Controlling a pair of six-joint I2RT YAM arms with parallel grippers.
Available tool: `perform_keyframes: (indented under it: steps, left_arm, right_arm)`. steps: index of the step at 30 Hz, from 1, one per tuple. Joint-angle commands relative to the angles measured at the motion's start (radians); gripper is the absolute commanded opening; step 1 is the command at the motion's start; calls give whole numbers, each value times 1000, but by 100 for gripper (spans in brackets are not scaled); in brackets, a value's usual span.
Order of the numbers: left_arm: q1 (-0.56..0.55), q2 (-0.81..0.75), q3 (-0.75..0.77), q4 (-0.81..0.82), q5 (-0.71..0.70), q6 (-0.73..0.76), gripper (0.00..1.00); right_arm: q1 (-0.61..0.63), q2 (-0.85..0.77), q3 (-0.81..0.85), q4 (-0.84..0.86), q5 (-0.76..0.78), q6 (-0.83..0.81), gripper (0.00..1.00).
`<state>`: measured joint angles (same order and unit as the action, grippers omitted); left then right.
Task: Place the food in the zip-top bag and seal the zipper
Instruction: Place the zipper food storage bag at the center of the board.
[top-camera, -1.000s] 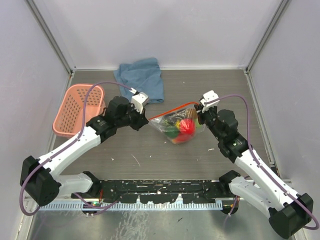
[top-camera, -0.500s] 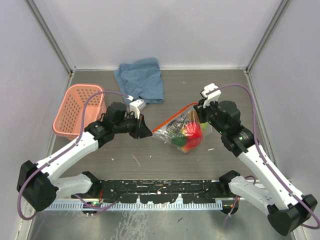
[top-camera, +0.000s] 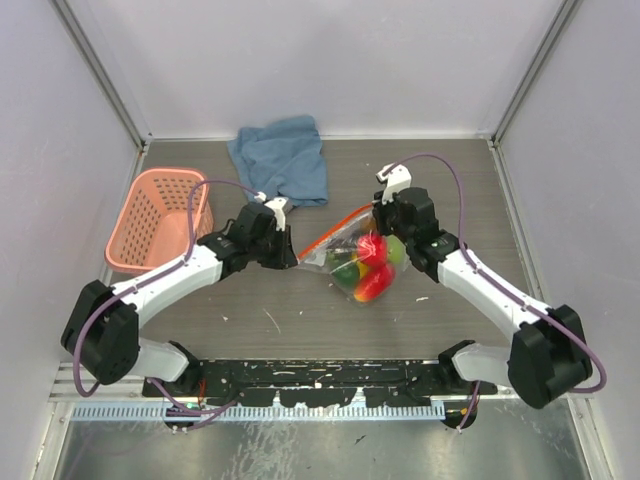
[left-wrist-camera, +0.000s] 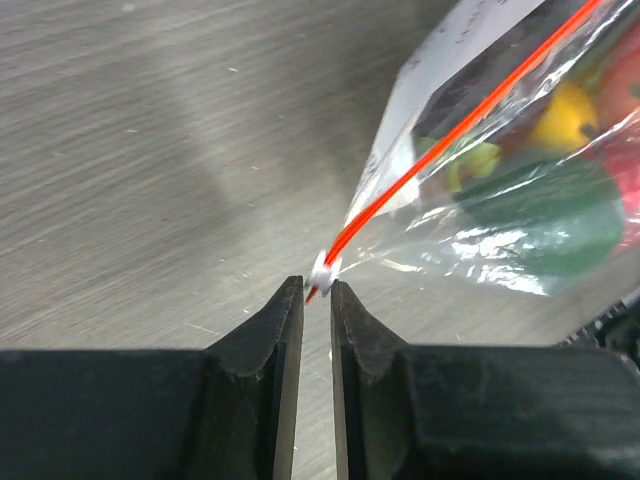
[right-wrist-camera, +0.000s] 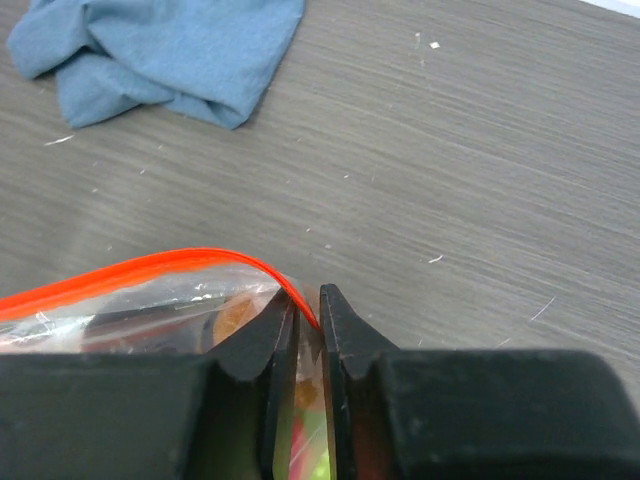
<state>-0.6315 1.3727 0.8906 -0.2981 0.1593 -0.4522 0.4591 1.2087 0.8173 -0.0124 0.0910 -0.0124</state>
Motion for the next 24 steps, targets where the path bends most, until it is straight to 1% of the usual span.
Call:
perform_keyframes:
  steps: [1, 5, 8, 11, 12, 13, 14, 15, 16, 17, 18, 22, 24]
  left_arm:
    - [15, 23, 47, -40, -172, -15, 19]
    - [21, 25, 49, -42, -195, -23, 20]
    - [21, 19, 36, -35, -196, -30, 19]
    - [21, 13, 12, -10, -176, -45, 19]
    - [22, 10, 7, -3, -169, -50, 20]
    - [22, -1, 1, 1, -164, -58, 24]
    - [21, -12, -2, 2, -159, -65, 28]
    - [21, -28, -4, 0, -158, -69, 35]
    - [21, -47, -5, -9, -161, -72, 41]
    - [21, -74, -4, -21, -165, -73, 45]
    - [21, -111, -6, -31, -173, -74, 48]
    - [22, -278, -11, -93, -237, -76, 66]
    - [22, -388, -8, -129, -270, -73, 74]
  right_arm:
    - [-23, 46, 37, 169, 58, 49, 24]
    - [-26, 26, 43, 154, 56, 70, 42]
    - [-28, -31, 36, 116, 82, 74, 54]
    - [-30, -99, 21, 78, 113, 82, 69]
    - [-31, -119, 19, 61, 117, 86, 71]
    - [-31, -139, 18, 42, 117, 86, 73]
    - [-31, -160, 13, 27, 153, 86, 77]
    - [-33, -179, 6, 13, 165, 85, 80]
    - [-32, -201, 1, -5, 176, 86, 85]
    - [-32, -224, -6, -19, 187, 85, 96]
    - [-32, -250, -13, -35, 202, 87, 99]
    - [-32, -386, -36, -88, 247, 104, 100]
    - [-31, -451, -37, -126, 274, 125, 100]
